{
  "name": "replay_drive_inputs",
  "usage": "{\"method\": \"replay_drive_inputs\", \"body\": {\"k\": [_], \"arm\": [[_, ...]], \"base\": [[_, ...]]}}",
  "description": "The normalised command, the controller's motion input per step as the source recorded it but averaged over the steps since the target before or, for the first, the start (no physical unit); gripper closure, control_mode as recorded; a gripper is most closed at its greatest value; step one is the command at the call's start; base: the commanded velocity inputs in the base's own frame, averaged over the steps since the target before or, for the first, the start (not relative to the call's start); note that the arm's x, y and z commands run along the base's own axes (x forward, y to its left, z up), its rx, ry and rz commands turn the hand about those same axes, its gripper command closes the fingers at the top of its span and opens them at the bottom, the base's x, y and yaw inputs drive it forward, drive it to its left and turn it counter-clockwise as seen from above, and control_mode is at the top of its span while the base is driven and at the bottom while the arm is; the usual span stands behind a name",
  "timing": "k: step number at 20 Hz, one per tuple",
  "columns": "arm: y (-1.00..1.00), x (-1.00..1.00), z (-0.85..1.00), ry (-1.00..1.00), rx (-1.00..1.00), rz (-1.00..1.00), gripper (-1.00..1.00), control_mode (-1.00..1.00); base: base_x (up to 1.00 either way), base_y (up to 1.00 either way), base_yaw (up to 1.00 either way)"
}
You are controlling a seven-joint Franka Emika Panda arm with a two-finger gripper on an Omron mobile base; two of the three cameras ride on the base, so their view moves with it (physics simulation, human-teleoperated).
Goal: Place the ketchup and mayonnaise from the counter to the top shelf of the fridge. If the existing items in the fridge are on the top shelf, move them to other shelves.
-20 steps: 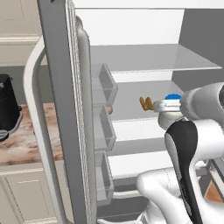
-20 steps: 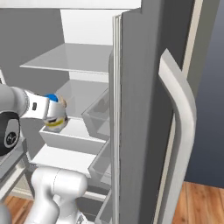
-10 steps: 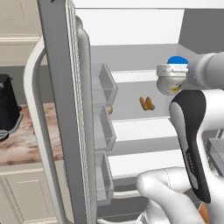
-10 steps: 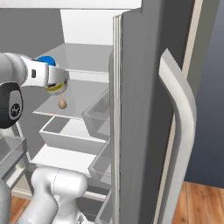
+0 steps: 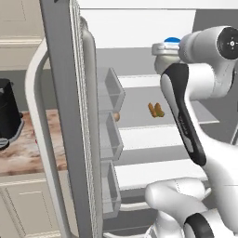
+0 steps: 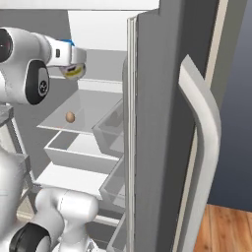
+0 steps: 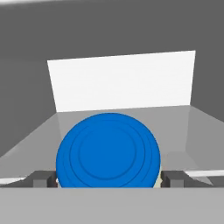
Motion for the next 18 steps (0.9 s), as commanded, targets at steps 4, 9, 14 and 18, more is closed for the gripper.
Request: {"method": "replay_drive_inputs", "body": {"k": [4, 9, 14, 18], "arm": [[0.03, 1.0, -0.08, 0.0, 0.0, 0.03, 1.0, -1.0], [0.02, 0.99, -0.16, 0.0, 0.0, 0.03, 1.0, -1.0], [0.01, 0.94, -0.13, 0.0, 0.0, 0.02, 1.0, -1.0], [0.0, 0.78, -0.09, 0.0, -0.01, 0.0, 1.0, -1.0]], "base": [[0.0, 0.0, 0.0], [0.0, 0.0, 0.0], [0.0, 0.0, 0.0], [0.0, 0.0, 0.0]]}}
